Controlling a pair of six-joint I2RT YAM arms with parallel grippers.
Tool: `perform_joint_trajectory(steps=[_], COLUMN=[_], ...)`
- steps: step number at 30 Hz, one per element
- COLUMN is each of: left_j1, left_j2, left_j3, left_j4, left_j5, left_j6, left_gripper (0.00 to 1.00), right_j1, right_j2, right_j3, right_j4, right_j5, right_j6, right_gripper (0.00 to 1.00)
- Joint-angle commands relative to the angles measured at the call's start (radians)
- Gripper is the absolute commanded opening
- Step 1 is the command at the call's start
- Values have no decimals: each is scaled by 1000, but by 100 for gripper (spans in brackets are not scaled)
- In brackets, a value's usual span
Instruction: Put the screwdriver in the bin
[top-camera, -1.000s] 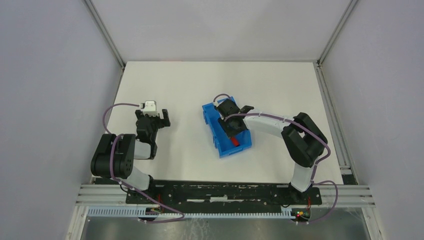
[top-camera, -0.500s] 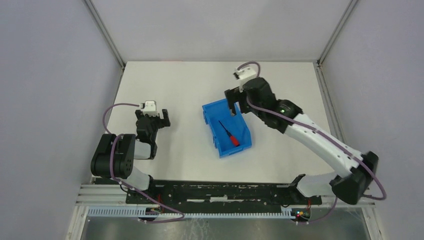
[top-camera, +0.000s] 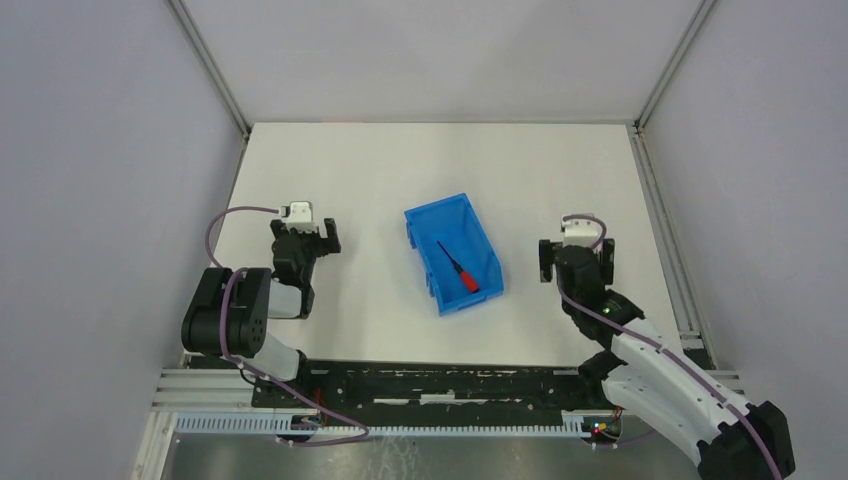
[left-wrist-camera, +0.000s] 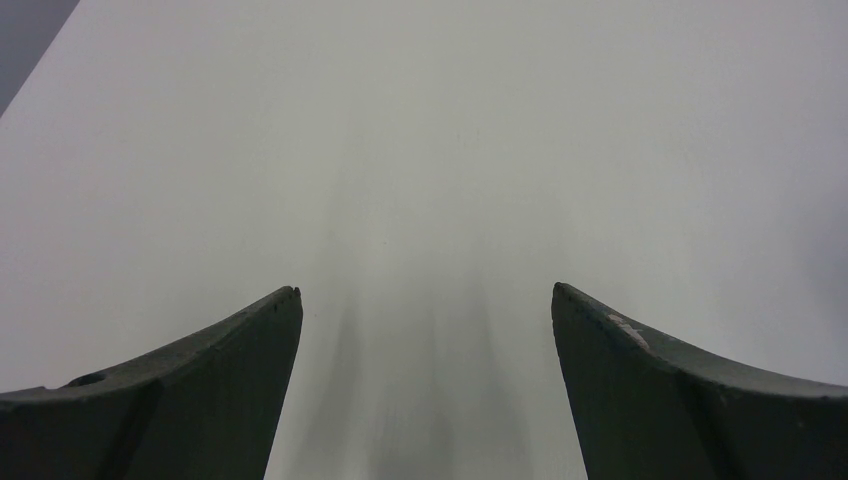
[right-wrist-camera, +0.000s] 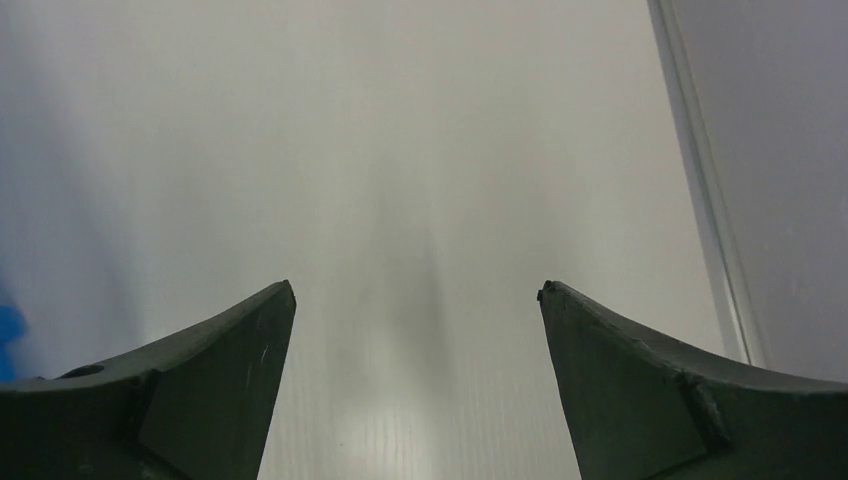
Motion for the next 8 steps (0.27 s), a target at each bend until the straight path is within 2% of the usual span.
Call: perform_joint_trajectory(steps=[1,5,8], left_j1=[-1,0,-1], left_j2=[-10,-10,-11], left_j3=[4,4,4], left_j4=[39,39,39], left_j5=[-5,-4,-3], left_j6=[-32,-32,-32], left_gripper=[100,100,100], right_j1=[0,-1,0], right_j2=[-50,-47,-44], right_j3=[-191,-284,-295], right_j4=[124,178,215], right_j5=[68,18,-9], right_j6=[63,101,96], right_gripper=[98,98,98])
